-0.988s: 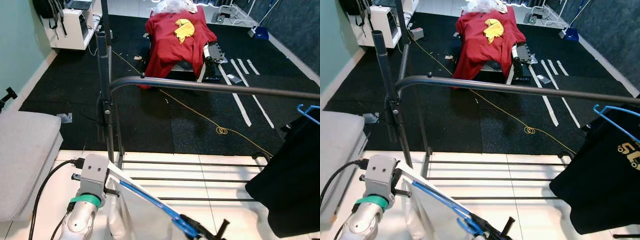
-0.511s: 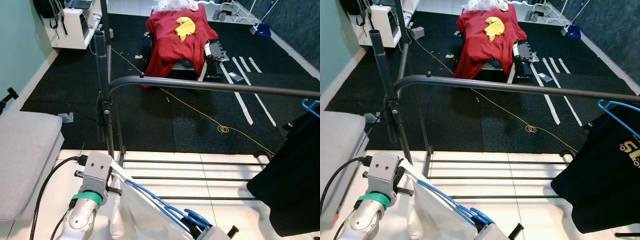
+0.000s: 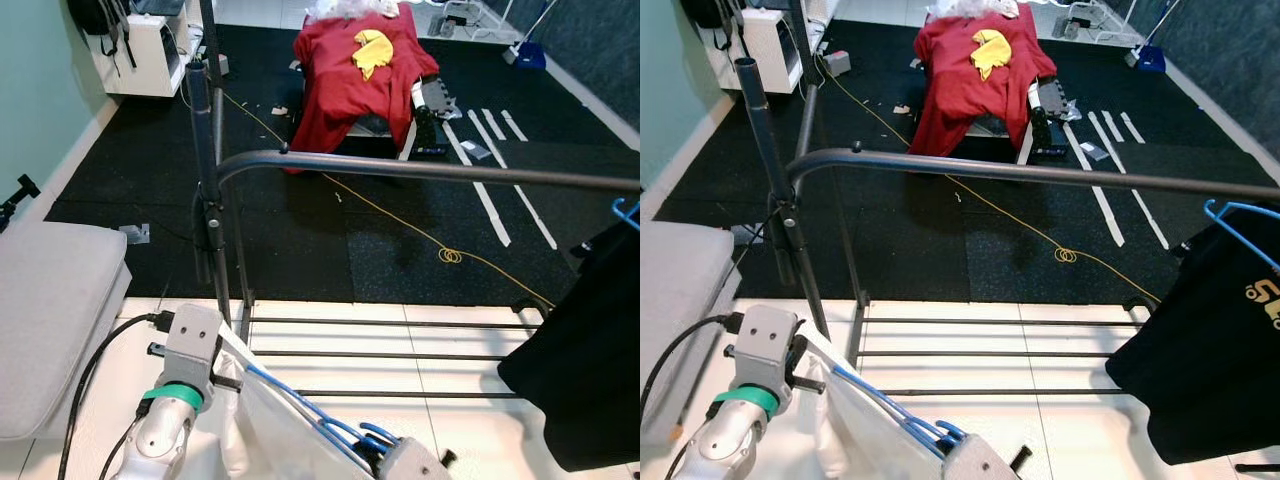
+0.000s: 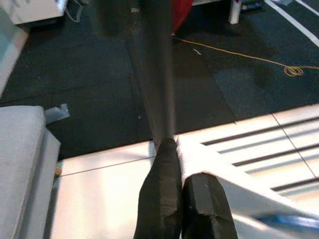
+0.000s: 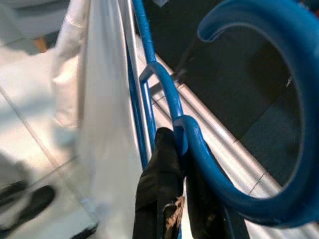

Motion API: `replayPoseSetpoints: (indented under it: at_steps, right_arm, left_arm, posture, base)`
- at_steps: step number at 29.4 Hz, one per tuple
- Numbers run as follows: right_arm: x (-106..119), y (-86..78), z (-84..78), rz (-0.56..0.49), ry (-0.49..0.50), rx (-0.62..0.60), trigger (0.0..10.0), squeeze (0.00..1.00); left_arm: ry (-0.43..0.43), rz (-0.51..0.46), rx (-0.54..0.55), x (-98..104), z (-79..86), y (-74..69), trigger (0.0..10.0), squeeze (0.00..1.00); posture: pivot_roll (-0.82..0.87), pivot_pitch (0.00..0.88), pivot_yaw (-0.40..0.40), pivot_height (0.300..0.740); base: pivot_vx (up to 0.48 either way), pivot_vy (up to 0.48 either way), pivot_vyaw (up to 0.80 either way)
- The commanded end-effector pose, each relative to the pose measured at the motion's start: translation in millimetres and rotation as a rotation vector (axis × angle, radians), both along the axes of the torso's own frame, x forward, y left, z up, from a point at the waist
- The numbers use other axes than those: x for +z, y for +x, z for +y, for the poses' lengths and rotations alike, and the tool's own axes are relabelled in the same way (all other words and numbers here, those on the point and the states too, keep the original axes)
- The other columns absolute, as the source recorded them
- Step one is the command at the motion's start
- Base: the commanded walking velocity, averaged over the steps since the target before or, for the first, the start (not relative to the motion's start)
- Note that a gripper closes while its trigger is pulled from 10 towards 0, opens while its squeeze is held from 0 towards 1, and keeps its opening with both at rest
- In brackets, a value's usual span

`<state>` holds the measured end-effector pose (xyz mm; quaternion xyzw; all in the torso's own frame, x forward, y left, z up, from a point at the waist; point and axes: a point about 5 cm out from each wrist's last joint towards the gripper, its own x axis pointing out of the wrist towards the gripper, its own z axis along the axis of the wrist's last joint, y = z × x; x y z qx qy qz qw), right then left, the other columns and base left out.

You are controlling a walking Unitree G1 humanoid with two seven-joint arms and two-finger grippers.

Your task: Hang hanger

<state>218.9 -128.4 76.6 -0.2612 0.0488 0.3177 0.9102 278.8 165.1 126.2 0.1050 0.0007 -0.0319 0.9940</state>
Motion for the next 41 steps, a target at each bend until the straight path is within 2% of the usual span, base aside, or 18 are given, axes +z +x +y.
replayPoseSetpoints:
  at_steps: [1,3,10,12,13,16,18,19,21,22,23,24,25,26,30,34,37,41]
  right_arm:
    - [-21.1,-3.5,-19.1,0.112,-0.084,-0.061,10.0,0.0]
    - [-21.1,-3.5,-19.1,0.112,-0.084,-0.061,10.0,0.0]
    - [-17.4,11.5,-29.7,0.107,-0.096,-0.108,10.0,0.0]
    - [-16.1,12.3,-31.5,0.086,-0.105,-0.114,10.0,0.0]
    - [-11.3,10.5,-31.5,0.007,-0.135,-0.103,10.0,0.0]
    - [1.5,-3.3,-27.2,-0.145,-0.101,-0.117,10.0,0.0]
    - [2.9,-6.6,-26.7,-0.164,-0.099,-0.12,10.0,0.0]
    - [3.9,-14.3,-25.4,-0.183,-0.09,-0.12,10.0,0.0]
    - [3.9,-14.3,-25.4,-0.183,-0.09,-0.12,10.0,0.0]
    - [4.2,-24.9,-24.6,-0.193,-0.076,-0.131,10.0,0.0]
    - [4.2,-24.9,-24.6,-0.193,-0.076,-0.131,10.0,0.0]
    - [4.1,-36.2,-23.8,-0.198,-0.068,-0.138,10.0,0.0]
    - [4.1,-36.2,-23.8,-0.198,-0.068,-0.138,10.0,0.0]
    - [4.0,-54.0,-25.9,-0.217,-0.074,-0.177,10.0,0.0]
    - [1.5,-66.3,-30.4,-0.219,-0.096,-0.219,10.0,0.0]
    - [-1.1,-69.9,-31.4,-0.208,-0.096,-0.232,10.0,0.0]
    - [-12.5,-87.3,-34.3,-0.199,-0.127,-0.244,10.0,0.0]
    - [-15.5,-88.2,-32.2,-0.186,-0.158,-0.202,10.0,0.0]
  left_arm:
    - [-0.006,-0.02,0.054,4.1,10.5,-1.6,10.0,0.0]
    - [-0.006,-0.02,0.054,4.1,10.5,-1.6,10.0,0.0]
    - [-0.01,-0.016,0.055,2.8,8.9,-4.6,10.0,0.0]
    - [-0.011,-0.014,0.054,2.4,8.5,-4.7,10.0,0.0]
    - [-0.011,-0.012,0.054,2.1,8.4,-4.6,10.0,0.0]
    - [-0.009,-0.013,0.059,2.7,9.5,-2.4,10.0,0.0]
    - [-0.009,-0.015,0.06,3.3,9.7,-1.7,10.0,0.0]
    - [-0.009,-0.017,0.061,4.0,10.4,-1.1,10.0,0.0]
    - [-0.009,-0.017,0.061,4.0,10.4,-1.1,10.0,0.0]
    - [-0.008,-0.018,0.061,4.4,11.1,-0.5,10.0,0.0]
    - [-0.008,-0.018,0.061,4.4,11.1,-0.5,10.0,0.0]
    - [-0.008,-0.018,0.059,4.4,11.1,0.2,10.0,0.0]
    - [-0.008,-0.018,0.059,4.4,11.1,0.2,10.0,0.0]
    - [-0.006,-0.016,0.045,4.1,9.2,1.5,10.0,0.0]
    - [-0.006,-0.015,0.031,4.3,6.6,3.5,10.0,0.0]
    - [-0.005,-0.016,0.029,4.7,6.3,3.9,10.0,0.0]
    - [-0.007,-0.02,0.022,6.3,5.1,6.0,10.0,0.0]
    - [-0.007,-0.019,0.018,6.4,4.7,6.0,10.0,0.0]
  posture:
    - [-0.2,0.202,0.016,0.74]
    - [-0.2,0.202,0.016,0.74]
    - [-0.2,0.2,0.013,0.74]
    - [-0.19,0.2,0.013,0.74]
    - [-0.19,0.2,0.013,0.74]
    - [-0.2,0.194,0.011,0.74]
    - [-0.2,0.194,0.011,0.74]
    - [-0.2,0.192,0.008,0.74]
    - [-0.2,0.192,0.008,0.74]
    - [-0.21,0.192,0.009,0.74]
    - [-0.21,0.192,0.009,0.74]
    - [-0.21,0.192,0.01,0.74]
    - [-0.21,0.192,0.01,0.74]
    - [-0.22,0.192,0.016,0.74]
    - [-0.23,0.191,0.018,0.74]
    - [-0.24,0.192,0.019,0.74]
    - [-0.24,0.196,0.025,0.74]
    - [-0.24,0.198,0.028,0.74]
  base:
    - [0.0,0.0,0.0]
    - [0.0,0.0,0.0]
    - [0.0,0.0,0.0]
    - [0.0,0.0,0.0]
    - [0.0,0.0,0.0]
    - [0.0,0.0,0.0]
    - [0.0,0.0,0.0]
    - [0.0,0.0,0.0]
    - [0.0,0.0,0.0]
    - [0.0,0.0,0.0]
    - [0.0,0.0,0.0]
    - [0.0,0.0,0.0]
    - [0.0,0.0,0.0]
    - [0.0,0.0,0.0]
    - [0.0,0.0,0.0]
    - [0.0,0.0,0.0]
    - [0.0,0.0,0.0]
    - [0.0,0.0,0.0]
